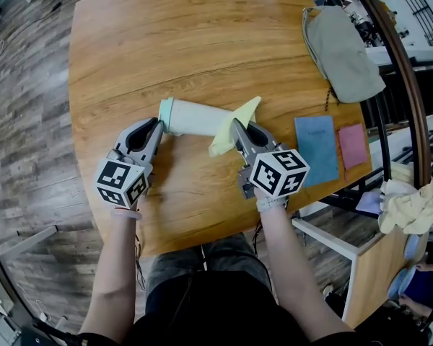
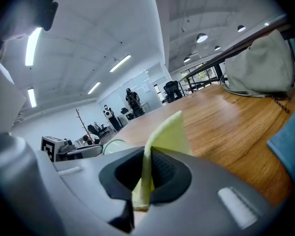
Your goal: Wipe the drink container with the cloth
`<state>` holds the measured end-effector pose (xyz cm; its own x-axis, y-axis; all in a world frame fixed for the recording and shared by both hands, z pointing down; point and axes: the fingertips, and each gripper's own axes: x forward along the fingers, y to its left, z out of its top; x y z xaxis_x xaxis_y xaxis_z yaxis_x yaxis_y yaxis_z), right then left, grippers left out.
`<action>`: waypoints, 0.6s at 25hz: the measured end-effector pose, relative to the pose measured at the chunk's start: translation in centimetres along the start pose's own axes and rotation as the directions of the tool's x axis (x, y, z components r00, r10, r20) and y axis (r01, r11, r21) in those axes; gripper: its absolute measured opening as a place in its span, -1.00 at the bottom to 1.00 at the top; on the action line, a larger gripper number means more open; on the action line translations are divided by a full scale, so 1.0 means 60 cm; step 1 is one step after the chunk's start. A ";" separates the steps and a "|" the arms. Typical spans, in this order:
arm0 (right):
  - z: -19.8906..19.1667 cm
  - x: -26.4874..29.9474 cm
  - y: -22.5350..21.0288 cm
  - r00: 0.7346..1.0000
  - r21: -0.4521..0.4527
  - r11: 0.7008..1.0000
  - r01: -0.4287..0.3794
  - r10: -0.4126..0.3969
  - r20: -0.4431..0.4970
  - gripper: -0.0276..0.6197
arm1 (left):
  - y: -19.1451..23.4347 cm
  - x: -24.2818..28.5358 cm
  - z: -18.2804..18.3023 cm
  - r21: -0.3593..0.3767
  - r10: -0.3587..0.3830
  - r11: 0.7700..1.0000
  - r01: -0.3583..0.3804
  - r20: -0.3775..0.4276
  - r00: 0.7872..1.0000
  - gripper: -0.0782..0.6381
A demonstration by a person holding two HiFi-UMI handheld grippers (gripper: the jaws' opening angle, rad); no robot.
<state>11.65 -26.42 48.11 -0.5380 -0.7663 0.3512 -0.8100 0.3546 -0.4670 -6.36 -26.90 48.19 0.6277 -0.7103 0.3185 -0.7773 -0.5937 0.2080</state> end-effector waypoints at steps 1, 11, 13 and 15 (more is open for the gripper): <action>-0.001 -0.003 -0.002 1.000 -0.003 1.000 0.004 -0.004 -0.002 -0.87 | 0.000 -0.001 -0.001 0.000 0.001 1.000 -0.001 -0.002 1.000 -0.69; 0.000 -0.033 -0.013 1.000 -0.020 0.999 0.028 -0.028 -0.002 -0.87 | -0.006 -0.011 0.011 -0.001 0.015 1.000 -0.015 0.020 1.000 -0.69; 0.003 -0.039 -0.010 1.000 -0.027 0.999 0.024 -0.024 0.002 -0.87 | -0.009 -0.013 0.012 -0.003 0.015 1.000 -0.015 0.024 1.000 -0.69; 0.006 -0.045 -0.007 1.000 -0.036 0.999 0.019 -0.019 0.008 -0.87 | -0.011 -0.017 0.012 -0.004 0.018 1.000 -0.018 0.027 0.999 -0.69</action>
<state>13.52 -24.71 47.04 -0.5206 -0.7772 0.3534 -0.8280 0.3587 -0.4310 -6.44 -26.07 47.08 0.6147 -0.7307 0.2970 -0.7885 -0.5795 0.2061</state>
